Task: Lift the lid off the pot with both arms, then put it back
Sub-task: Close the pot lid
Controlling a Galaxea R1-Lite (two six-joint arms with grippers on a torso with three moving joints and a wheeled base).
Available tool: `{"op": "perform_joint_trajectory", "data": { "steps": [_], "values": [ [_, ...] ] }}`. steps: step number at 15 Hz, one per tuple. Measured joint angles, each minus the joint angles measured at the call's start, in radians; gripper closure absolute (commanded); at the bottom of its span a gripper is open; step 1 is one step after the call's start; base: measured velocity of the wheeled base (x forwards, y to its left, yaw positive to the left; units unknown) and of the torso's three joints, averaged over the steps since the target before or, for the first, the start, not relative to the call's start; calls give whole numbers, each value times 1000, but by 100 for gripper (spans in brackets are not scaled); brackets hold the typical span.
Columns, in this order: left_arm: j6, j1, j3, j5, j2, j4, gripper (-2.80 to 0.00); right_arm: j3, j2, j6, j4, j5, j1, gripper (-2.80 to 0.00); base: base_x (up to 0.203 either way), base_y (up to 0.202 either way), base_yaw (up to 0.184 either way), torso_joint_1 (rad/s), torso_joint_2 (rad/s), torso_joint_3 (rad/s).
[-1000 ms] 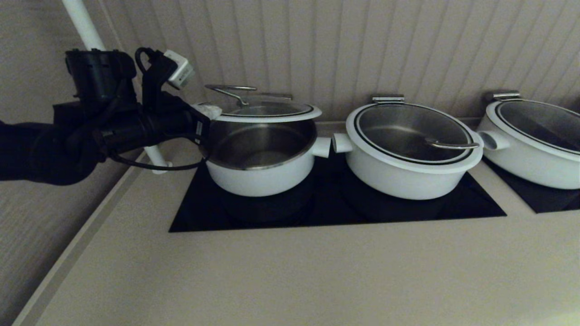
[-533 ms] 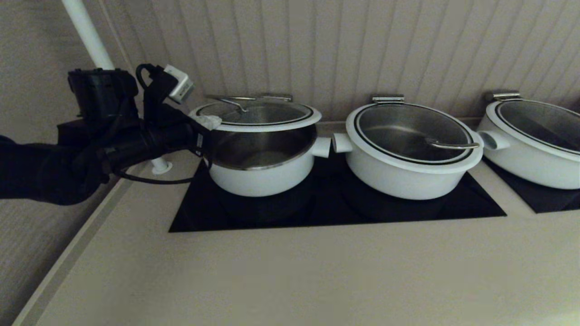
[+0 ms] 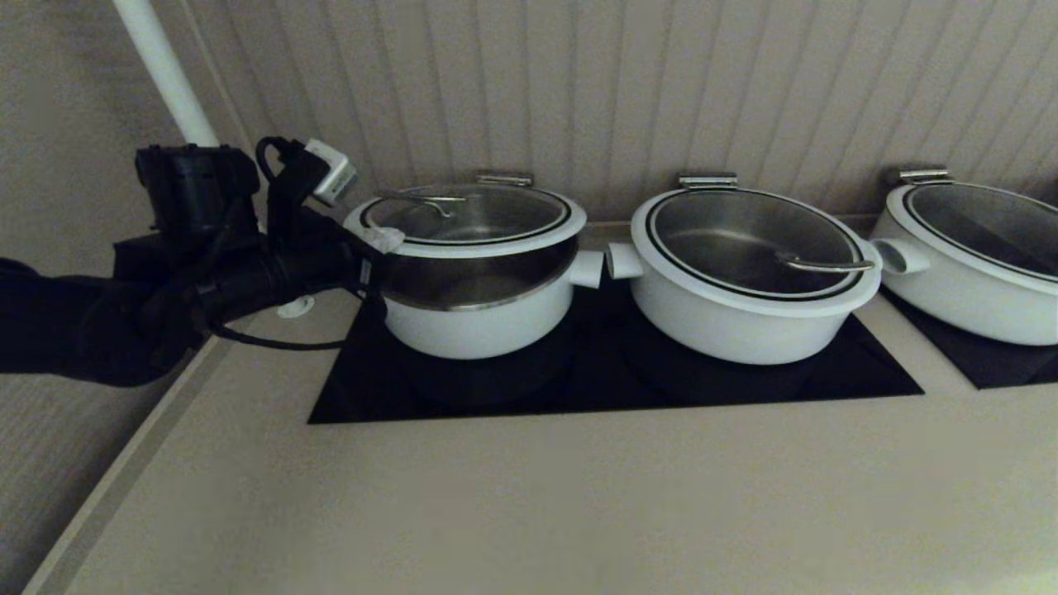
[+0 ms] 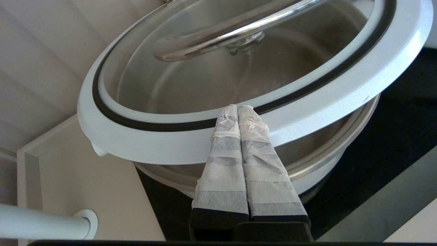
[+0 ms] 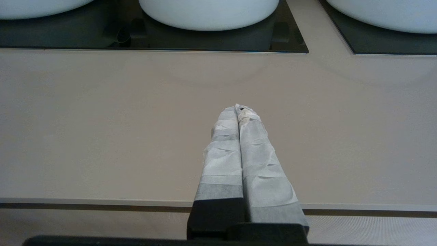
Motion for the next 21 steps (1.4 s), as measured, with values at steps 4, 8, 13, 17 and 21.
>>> {"op": "perform_joint_trajectory", "data": {
  "steps": [4, 8, 13, 17, 21],
  "values": [
    [-9, 1, 50, 0, 13, -95, 0, 0, 0, 0, 0, 0, 0, 0, 0, 0, 0, 0, 0, 0],
    [-15, 2, 76, 1, 23, -100, 0, 0, 0, 0, 0, -1, 0, 0, 0, 0, 0, 0, 0, 0],
    [-14, 2, 84, 0, 39, -101, 0, 0, 0, 0, 0, -1, 0, 0, 0, 0, 0, 0, 0, 0],
    [-14, 1, 86, 1, 51, -102, 0, 0, 0, 1, 0, -1, 0, 0, 0, 0, 0, 0, 0, 0],
    [-12, 1, 85, 1, 70, -101, 0, 0, 0, 0, 0, -1, 0, 0, 0, 0, 0, 0, 0, 0]
  ]
}}
